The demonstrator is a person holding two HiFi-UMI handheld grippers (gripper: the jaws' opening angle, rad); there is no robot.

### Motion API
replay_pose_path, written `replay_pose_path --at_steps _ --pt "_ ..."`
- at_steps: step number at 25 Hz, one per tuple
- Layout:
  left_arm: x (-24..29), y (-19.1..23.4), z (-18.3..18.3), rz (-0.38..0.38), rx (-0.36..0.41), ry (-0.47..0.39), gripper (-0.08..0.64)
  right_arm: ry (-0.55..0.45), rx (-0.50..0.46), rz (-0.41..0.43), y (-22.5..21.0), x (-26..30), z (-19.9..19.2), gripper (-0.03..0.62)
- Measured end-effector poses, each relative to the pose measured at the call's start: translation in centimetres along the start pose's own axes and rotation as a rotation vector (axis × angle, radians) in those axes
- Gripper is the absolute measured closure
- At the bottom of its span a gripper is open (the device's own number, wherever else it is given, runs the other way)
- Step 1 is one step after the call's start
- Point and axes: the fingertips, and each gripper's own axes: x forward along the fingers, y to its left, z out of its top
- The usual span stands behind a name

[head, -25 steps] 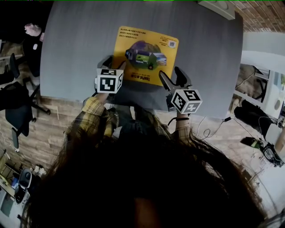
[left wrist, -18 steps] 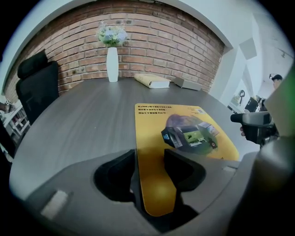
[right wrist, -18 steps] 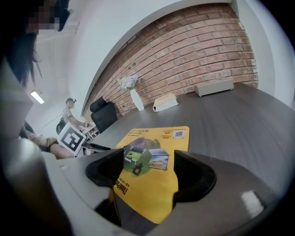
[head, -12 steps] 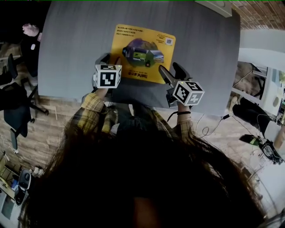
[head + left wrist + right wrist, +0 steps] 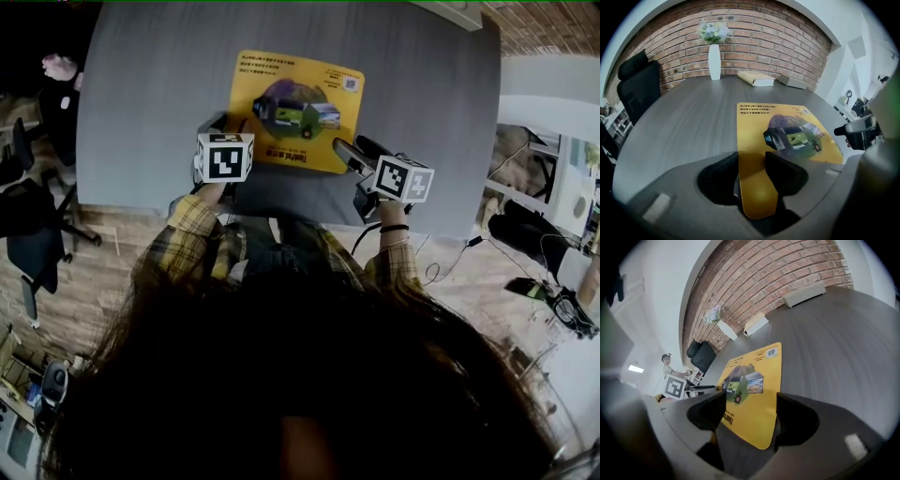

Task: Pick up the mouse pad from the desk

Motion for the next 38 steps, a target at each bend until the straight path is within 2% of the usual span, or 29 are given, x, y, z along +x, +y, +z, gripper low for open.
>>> replay_pose_path --at_steps 4,13,16,21,27,38 --pt "0.1 0.0 0.0 -0.001 0.002 -0.002 0.374 0.054 0.068 0.027 -0.4 0.4 -0.8 0.258" --pt "0.0 0.0 0.0 0.002 0.011 -0.022 0.373 0.128 0.301 0.138 -1.3 0.5 -1.3 0.281" --pt "0.0 0.0 0.0 0.003 0.011 -0.024 0.373 0.183 0.354 0.188 -1.1 0.3 -1.6 0.281" --pt "0.0 0.0 -0.1 0.0 0.009 -0.027 0.373 0.281 0.398 0.257 -0.6 -0.2 -3.2 0.284" --pt "0.0 0.0 0.0 -0.001 0.008 -0.027 0.373 0.295 0.391 0.201 -1.0 -0.4 -3.2 0.295" --pt "0.0 -0.1 0.0 0.002 0.004 -0.035 0.374 0.28 0.438 0.28 0.4 0.8 -2.5 0.296"
